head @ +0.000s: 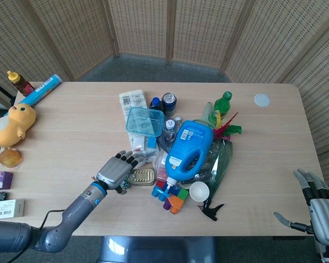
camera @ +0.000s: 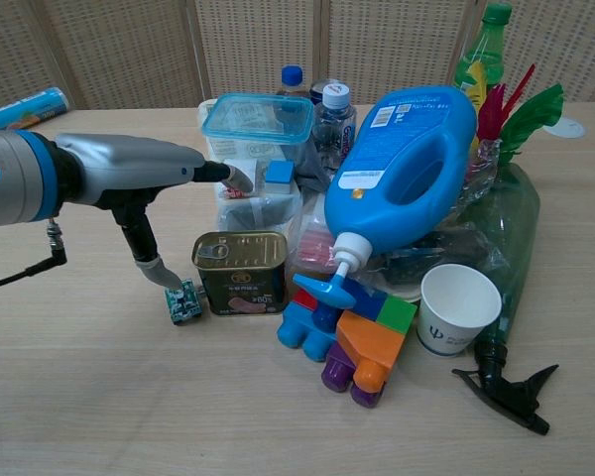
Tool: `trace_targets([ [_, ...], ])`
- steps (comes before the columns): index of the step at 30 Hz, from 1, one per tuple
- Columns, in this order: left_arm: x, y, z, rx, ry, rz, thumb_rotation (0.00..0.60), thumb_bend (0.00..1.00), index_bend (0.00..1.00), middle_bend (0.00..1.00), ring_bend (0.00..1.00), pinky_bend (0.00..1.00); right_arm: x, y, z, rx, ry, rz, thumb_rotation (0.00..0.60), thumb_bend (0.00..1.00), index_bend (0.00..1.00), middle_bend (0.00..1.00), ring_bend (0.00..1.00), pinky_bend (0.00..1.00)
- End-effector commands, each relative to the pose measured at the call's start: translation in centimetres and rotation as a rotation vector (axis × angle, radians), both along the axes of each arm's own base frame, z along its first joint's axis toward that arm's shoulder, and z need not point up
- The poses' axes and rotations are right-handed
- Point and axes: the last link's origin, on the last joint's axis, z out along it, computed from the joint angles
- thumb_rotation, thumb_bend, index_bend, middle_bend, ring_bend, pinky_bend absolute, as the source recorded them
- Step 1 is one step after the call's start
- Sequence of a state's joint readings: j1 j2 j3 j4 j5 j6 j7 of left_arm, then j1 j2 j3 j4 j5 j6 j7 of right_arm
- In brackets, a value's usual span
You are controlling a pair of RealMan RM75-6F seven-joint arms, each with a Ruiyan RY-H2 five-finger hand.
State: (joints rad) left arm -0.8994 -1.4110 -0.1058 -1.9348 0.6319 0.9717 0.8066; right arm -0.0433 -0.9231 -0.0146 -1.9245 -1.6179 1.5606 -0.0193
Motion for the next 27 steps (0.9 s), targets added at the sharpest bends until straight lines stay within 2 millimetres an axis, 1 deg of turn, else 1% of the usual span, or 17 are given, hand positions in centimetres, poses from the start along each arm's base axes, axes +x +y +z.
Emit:
trace_targets([
  [1,0.3,0.3,-1.4,0.004,0.017,0.01,0.6,0.0,0.0,0.0,0.0,0.0,-0.1,0.0,0.1,-0.004,-0.003,-0.003,0.383,0.0,0.0,0.0,0.0,0.0],
  [7,0.2,0.2,-3.6,-0.008,0.024,0.045,0.6,0.0,0.0,0.0,0.0,0.0,-0.2,-0.1,0.3,-0.003,-0.011,-0.009,0.382,0.0,0.0,0.0,0.0,0.0],
  [15,1.0,0.1,-5.3,-0.001,-0.012,0.042,0.6,0.0,0.0,0.0,0.0,0.0,-0.2,-0.2,0.2,0.002,-0.02,-0.007,0.379,0.0,0.0,0.0,0.0,0.0],
  [16,1.1,0.1,-5.5,0.007,-0.017,0.034,0.6,0.0,0.04,0.0,0.0,0.0,-0.2,-0.2,0.2,0.002,-0.021,-0.007,0.379,0.0,0.0,0.0,0.0,0.0],
  [18,1.3,0.2,-5.8,0.03,-0.016,0.016,0.6,0.0,0.16,0.05,0.0,0.08,-0.2,-0.2,0.3,0.001,-0.023,-0.008,0.383,0.0,0.0,0.0,0.0,0.0],
  [19,1.3,0.2,-5.9,0.05,-0.008,0.002,0.6,0.0,0.26,0.13,0.04,0.17,-0.2,-0.2,0.3,0.0,-0.025,-0.008,0.385,0.0,0.0,0.0,0.0,0.0],
  [20,1.4,0.2,-6.0,0.063,-0.004,-0.005,0.6,0.0,0.35,0.24,0.1,0.27,-0.2,-0.2,0.3,-0.001,-0.026,-0.008,0.385,0.0,0.0,0.0,0.0,0.0],
  [22,1.4,0.1,-6.3,0.09,0.012,-0.016,0.6,0.0,0.5,0.4,0.24,0.42,-0.2,-0.2,0.3,-0.001,-0.029,-0.009,0.381,0.0,0.0,0.0,0.0,0.0],
  [23,1.3,0.1,-6.4,0.095,0.021,-0.02,0.6,0.0,0.55,0.46,0.3,0.47,-0.2,-0.2,0.3,-0.001,-0.029,-0.009,0.381,0.0,0.0,0.0,0.0,0.0],
  [25,1.3,0.1,-6.7,0.106,0.04,-0.027,0.6,0.0,0.59,0.5,0.33,0.5,-0.1,-0.2,0.3,0.0,-0.034,-0.008,0.382,0.0,0.0,0.0,0.0,0.0],
  [27,1.3,0.1,-7.0,0.118,0.048,-0.028,0.6,0.0,0.65,0.56,0.39,0.54,-0.1,-0.2,0.3,0.003,-0.042,-0.008,0.382,0.0,0.0,0.0,0.0,0.0],
])
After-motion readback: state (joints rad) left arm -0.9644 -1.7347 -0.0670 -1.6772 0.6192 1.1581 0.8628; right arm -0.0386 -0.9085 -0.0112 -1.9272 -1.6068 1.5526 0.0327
